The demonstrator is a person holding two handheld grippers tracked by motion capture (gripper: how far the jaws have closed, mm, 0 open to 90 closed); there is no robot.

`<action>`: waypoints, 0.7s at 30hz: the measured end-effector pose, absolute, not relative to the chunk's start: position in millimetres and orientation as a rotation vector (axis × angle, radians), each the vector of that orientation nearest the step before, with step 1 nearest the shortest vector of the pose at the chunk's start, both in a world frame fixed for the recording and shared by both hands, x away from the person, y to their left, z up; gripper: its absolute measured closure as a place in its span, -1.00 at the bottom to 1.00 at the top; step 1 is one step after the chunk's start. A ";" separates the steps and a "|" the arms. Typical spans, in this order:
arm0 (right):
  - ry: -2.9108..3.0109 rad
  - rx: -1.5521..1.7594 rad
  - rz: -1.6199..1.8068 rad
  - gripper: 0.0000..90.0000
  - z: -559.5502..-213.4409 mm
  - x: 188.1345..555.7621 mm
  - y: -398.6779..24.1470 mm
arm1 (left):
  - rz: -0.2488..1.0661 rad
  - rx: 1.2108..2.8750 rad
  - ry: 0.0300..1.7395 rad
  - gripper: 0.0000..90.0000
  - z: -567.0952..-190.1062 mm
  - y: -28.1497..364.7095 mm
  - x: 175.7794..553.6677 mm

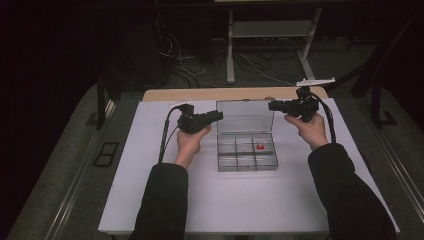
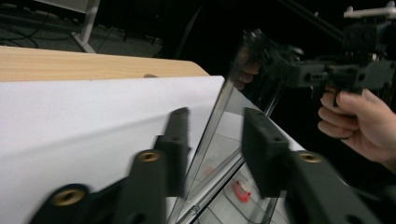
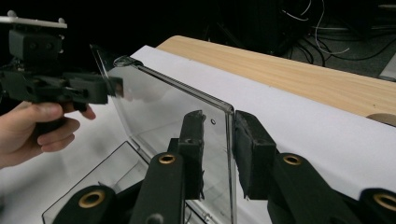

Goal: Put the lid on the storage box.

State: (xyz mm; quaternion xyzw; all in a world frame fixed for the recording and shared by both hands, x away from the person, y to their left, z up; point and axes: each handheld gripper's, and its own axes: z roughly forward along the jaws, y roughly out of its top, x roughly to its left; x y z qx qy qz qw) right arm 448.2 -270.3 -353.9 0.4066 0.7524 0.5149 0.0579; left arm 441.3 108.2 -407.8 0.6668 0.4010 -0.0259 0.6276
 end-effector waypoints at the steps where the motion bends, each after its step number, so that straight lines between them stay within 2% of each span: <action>1: 2.282 1.229 1.563 0.61 -353.4 446.5 -270.3 | -0.062 1.530 0.911 0.27 -406.6 109.0 439.2; 8: 2.288 1.189 1.556 0.58 -351.1 434.9 -270.9 | -0.034 1.584 0.896 0.11 -393.5 116.7 424.3; 21: 2.283 1.193 1.575 0.53 -351.8 420.9 -272.4 | 0.003 1.608 0.863 0.06 -360.9 129.1 402.3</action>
